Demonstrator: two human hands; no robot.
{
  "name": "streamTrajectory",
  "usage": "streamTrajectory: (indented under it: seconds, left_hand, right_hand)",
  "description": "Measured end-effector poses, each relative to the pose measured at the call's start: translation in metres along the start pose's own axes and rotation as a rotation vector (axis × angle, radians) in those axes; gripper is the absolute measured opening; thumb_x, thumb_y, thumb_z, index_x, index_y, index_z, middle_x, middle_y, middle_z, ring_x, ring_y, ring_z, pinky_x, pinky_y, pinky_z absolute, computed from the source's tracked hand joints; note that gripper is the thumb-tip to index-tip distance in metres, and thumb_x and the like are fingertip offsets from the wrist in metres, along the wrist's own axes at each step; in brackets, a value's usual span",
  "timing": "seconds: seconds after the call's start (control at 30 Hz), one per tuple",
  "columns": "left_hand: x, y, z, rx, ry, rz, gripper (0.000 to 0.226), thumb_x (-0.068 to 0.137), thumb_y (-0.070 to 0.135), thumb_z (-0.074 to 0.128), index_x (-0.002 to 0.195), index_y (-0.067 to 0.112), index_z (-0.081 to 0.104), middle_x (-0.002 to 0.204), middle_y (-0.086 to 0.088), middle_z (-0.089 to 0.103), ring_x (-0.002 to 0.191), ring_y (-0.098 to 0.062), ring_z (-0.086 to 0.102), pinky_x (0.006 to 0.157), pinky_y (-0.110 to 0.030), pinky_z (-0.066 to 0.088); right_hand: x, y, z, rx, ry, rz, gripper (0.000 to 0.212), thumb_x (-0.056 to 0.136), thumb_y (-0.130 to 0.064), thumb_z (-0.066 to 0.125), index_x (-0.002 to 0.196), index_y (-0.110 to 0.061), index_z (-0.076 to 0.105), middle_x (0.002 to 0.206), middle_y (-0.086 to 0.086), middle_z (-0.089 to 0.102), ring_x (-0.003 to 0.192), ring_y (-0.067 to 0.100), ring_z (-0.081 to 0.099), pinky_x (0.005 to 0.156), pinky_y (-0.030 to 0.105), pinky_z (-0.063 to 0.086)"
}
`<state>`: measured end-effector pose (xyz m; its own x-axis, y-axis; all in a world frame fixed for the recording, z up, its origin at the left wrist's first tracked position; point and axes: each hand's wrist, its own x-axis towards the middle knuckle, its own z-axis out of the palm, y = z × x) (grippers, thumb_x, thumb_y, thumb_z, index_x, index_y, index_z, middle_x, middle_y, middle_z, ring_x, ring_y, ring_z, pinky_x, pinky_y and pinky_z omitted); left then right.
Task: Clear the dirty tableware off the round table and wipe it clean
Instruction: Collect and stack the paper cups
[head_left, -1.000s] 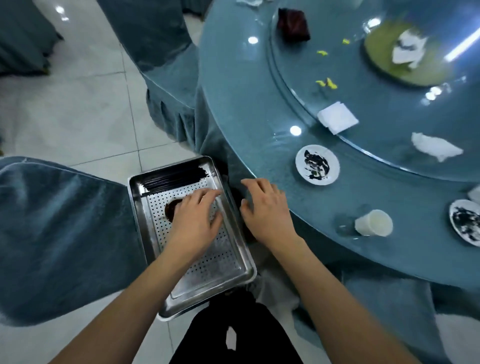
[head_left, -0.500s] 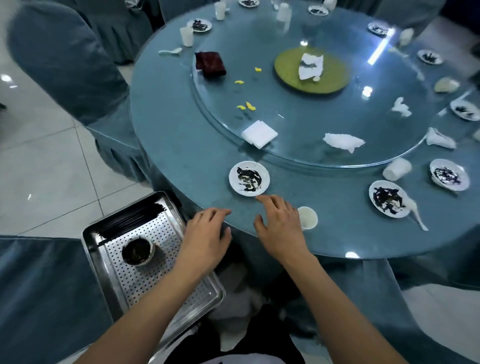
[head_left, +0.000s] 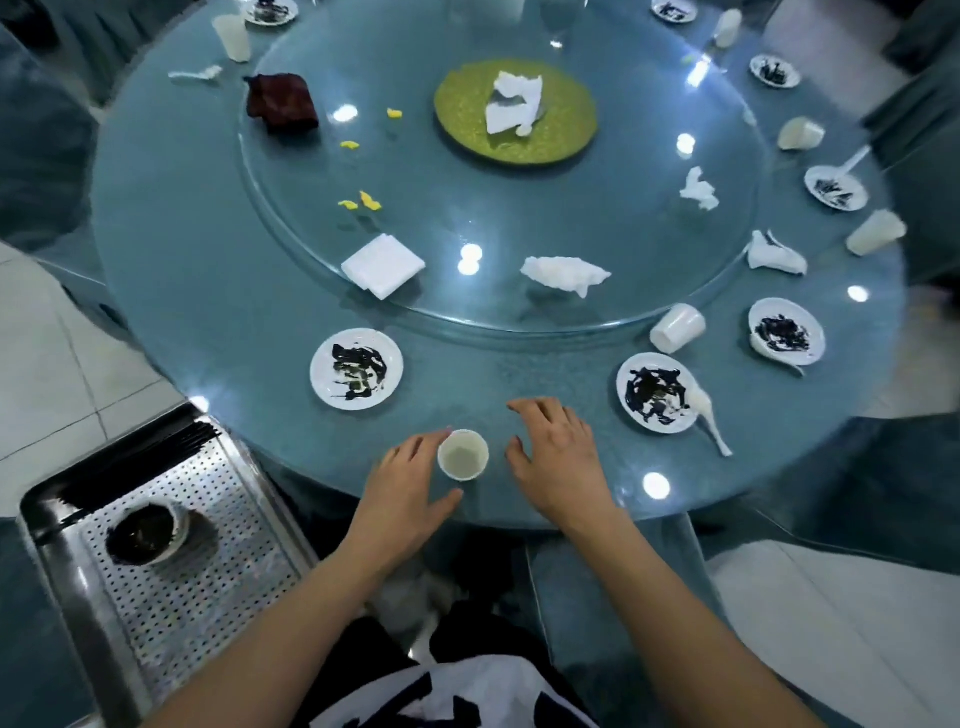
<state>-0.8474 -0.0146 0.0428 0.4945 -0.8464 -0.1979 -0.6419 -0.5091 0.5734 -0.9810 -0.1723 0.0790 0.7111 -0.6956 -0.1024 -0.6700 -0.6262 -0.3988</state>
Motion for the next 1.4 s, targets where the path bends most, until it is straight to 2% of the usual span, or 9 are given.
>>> streamTrajectory:
  seconds: [0.1, 0.2, 0.5, 0.6, 0.8, 0.9, 1.03, 1.23, 1.4]
  left_hand:
    - [0.013, 0.008, 0.015, -0.003, -0.062, -0.019, 0.097, 0.076, 0.039, 0.082, 0.156, 0.027, 0.029, 0.147, -0.002, 0.046, 0.126, -0.028, 0.05, 0.108, -0.042, 0.041]
    - [0.022, 0.005, 0.027, 0.022, -0.079, -0.043, 0.105, 0.076, 0.039, 0.083, 0.16, 0.026, 0.021, 0.149, -0.006, 0.041, 0.127, -0.031, 0.048, 0.109, -0.044, 0.04]
    - [0.039, -0.005, 0.041, -0.055, -0.019, 0.021, 0.069, 0.074, 0.024, 0.084, 0.136, 0.018, 0.055, 0.128, -0.005, 0.059, 0.111, -0.031, 0.058, 0.099, -0.043, 0.046]
    - [0.04, -0.005, 0.045, -0.145, 0.018, 0.012, 0.066, 0.074, 0.021, 0.084, 0.134, 0.02, 0.056, 0.122, -0.003, 0.059, 0.108, -0.027, 0.06, 0.093, -0.04, 0.051]
    - [0.041, 0.007, 0.05, -0.209, 0.018, 0.017, 0.067, 0.073, 0.021, 0.087, 0.131, 0.02, 0.055, 0.121, 0.0, 0.062, 0.107, -0.023, 0.062, 0.091, -0.03, 0.047]
    - [0.034, 0.025, 0.054, -0.243, 0.02, -0.016, 0.073, 0.071, 0.028, 0.089, 0.133, 0.024, 0.049, 0.123, 0.005, 0.063, 0.106, -0.022, 0.063, 0.088, -0.038, 0.052]
    - [0.027, 0.051, 0.067, -0.285, -0.003, -0.058, 0.063, 0.07, 0.031, 0.089, 0.117, 0.03, 0.048, 0.105, 0.008, 0.066, 0.093, -0.024, 0.066, 0.077, -0.04, 0.053]
    - [0.029, 0.097, 0.099, -0.337, 0.054, -0.03, 0.06, 0.068, 0.023, 0.088, 0.119, 0.026, 0.055, 0.11, 0.009, 0.064, 0.098, -0.017, 0.063, 0.085, -0.032, 0.051]
    - [0.032, 0.142, 0.136, -0.361, 0.153, -0.049, 0.062, 0.069, 0.033, 0.083, 0.124, 0.026, 0.057, 0.115, 0.012, 0.064, 0.104, -0.014, 0.062, 0.091, -0.036, 0.052]
  right_hand:
    - [-0.003, 0.025, -0.009, 0.017, 0.027, 0.074, 0.044, 0.086, -0.026, 0.059, 0.129, -0.023, 0.058, 0.121, 0.003, 0.06, 0.11, 0.028, 0.056, 0.096, 0.045, 0.043]
    - [-0.013, 0.046, -0.008, 0.013, 0.048, 0.15, 0.042, 0.083, -0.026, 0.058, 0.125, -0.022, 0.06, 0.116, 0.004, 0.062, 0.105, 0.029, 0.059, 0.092, 0.045, 0.046]
    - [-0.05, 0.067, -0.002, 0.024, 0.09, 0.266, 0.042, 0.082, -0.025, 0.063, 0.124, -0.022, 0.06, 0.115, 0.002, 0.061, 0.104, 0.027, 0.058, 0.089, 0.045, 0.048]
    - [-0.059, 0.074, 0.001, 0.008, 0.09, 0.29, 0.043, 0.084, -0.025, 0.065, 0.126, -0.023, 0.059, 0.116, 0.0, 0.06, 0.105, 0.025, 0.058, 0.089, 0.042, 0.046]
    - [-0.069, 0.082, -0.012, -0.006, 0.104, 0.309, 0.042, 0.086, -0.027, 0.061, 0.128, -0.026, 0.057, 0.117, -0.001, 0.058, 0.104, 0.024, 0.058, 0.091, 0.042, 0.047]
    - [-0.068, 0.092, -0.023, -0.015, 0.1, 0.31, 0.041, 0.088, -0.027, 0.061, 0.129, -0.026, 0.056, 0.119, -0.001, 0.058, 0.107, 0.023, 0.057, 0.094, 0.042, 0.045]
    - [-0.066, 0.112, -0.036, -0.04, 0.11, 0.299, 0.04, 0.089, -0.029, 0.06, 0.13, -0.025, 0.057, 0.12, 0.0, 0.058, 0.109, 0.022, 0.055, 0.095, 0.04, 0.042]
    - [-0.026, 0.174, -0.061, -0.116, 0.061, 0.184, 0.039, 0.089, -0.026, 0.059, 0.128, -0.02, 0.058, 0.12, 0.005, 0.058, 0.108, 0.028, 0.055, 0.094, 0.043, 0.04]
    - [0.043, 0.233, -0.08, -0.114, 0.042, 0.111, 0.038, 0.092, -0.027, 0.057, 0.129, -0.018, 0.057, 0.12, 0.01, 0.058, 0.109, 0.034, 0.055, 0.095, 0.045, 0.04]
